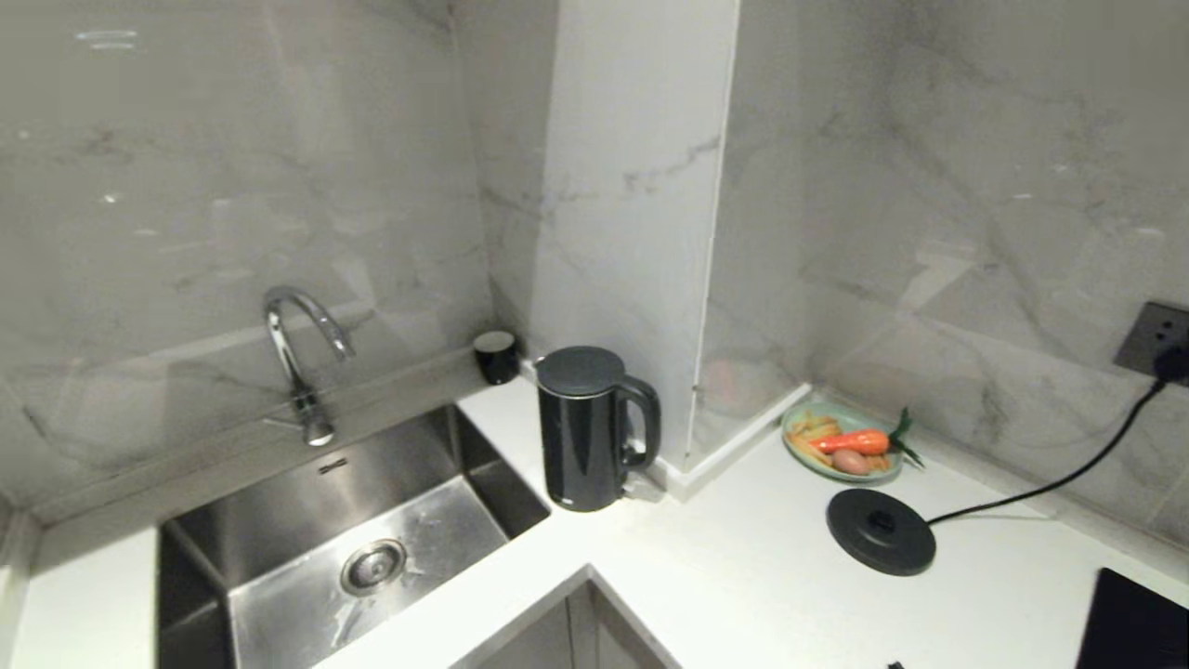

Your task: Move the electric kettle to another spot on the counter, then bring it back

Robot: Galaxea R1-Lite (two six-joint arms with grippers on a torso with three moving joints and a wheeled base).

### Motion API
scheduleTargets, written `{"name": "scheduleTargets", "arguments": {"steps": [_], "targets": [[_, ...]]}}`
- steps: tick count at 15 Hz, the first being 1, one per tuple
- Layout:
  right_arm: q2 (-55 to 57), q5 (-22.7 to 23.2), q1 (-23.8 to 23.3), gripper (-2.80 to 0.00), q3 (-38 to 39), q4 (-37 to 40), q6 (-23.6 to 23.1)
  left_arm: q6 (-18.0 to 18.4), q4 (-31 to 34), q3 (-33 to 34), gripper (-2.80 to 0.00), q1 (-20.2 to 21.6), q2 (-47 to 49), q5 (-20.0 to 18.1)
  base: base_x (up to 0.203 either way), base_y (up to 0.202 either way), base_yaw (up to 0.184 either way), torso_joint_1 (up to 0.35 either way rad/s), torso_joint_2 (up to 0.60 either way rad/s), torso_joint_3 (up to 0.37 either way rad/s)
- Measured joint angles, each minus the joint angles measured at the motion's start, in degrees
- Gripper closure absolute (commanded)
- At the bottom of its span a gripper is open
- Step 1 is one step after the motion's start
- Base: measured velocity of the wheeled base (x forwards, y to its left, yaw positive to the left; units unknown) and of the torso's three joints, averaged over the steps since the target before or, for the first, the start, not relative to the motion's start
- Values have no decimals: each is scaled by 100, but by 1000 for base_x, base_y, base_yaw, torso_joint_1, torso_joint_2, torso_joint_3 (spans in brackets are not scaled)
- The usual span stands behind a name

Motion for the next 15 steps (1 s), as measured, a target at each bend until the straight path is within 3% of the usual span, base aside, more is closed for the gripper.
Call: {"name": "scheduleTargets", "arguments": {"steps": [15], "targets": [[0,3,0,0,0,2,0,1,0,0,0,0,2,-7,-1,-9,174,4,2,3]]}}
